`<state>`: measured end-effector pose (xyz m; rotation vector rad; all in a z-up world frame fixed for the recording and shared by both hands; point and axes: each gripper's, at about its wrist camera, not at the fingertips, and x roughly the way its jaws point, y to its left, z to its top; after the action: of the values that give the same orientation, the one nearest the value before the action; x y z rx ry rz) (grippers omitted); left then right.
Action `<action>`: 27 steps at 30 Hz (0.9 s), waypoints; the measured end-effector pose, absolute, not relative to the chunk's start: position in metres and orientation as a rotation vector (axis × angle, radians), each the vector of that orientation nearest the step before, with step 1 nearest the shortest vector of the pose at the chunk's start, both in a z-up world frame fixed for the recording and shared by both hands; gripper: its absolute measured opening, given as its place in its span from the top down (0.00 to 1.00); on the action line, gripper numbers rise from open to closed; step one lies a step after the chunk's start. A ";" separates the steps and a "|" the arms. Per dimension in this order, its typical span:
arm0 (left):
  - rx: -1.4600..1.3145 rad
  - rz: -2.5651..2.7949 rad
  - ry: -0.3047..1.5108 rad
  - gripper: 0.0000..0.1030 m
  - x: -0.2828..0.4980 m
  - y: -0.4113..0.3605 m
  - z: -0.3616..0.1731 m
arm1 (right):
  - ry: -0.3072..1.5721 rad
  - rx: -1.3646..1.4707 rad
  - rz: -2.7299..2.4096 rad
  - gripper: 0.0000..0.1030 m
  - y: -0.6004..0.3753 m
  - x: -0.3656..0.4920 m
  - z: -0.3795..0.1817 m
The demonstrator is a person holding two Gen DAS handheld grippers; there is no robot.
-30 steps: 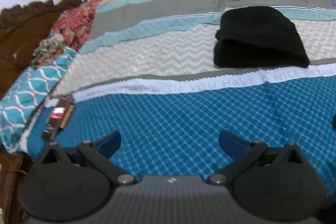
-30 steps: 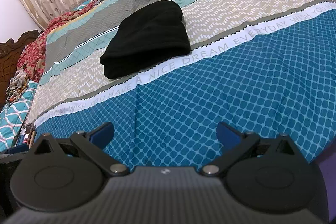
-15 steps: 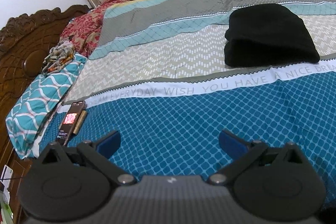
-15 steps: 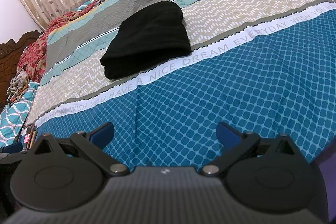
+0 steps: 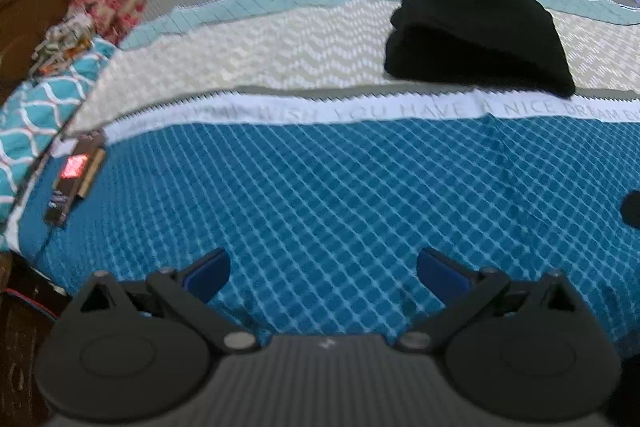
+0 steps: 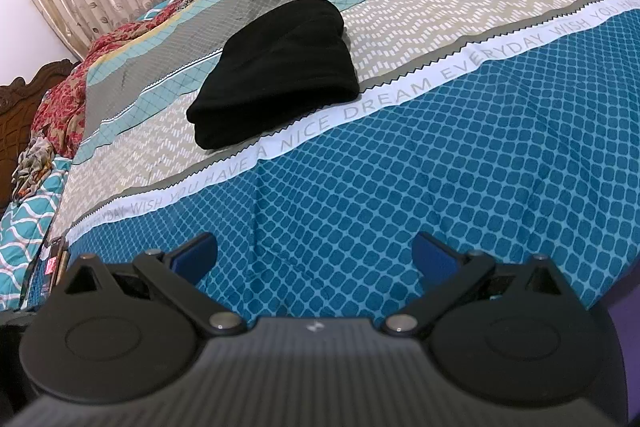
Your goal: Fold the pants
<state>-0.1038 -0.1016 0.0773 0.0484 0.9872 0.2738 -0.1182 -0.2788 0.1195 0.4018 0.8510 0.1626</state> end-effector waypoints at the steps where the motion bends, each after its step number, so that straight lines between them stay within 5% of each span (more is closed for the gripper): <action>1: 0.042 0.265 0.997 0.00 -0.104 -0.103 0.076 | 0.851 0.402 0.163 0.00 -0.279 -0.118 0.119; 27: 0.029 0.245 1.154 0.00 -0.093 -0.100 0.031 | 0.970 0.443 0.138 0.00 -0.285 -0.110 0.097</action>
<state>-0.0926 -0.1003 0.0314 0.0289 1.1545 0.2454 -0.1097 -0.2850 0.0974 0.4431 0.9695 0.1376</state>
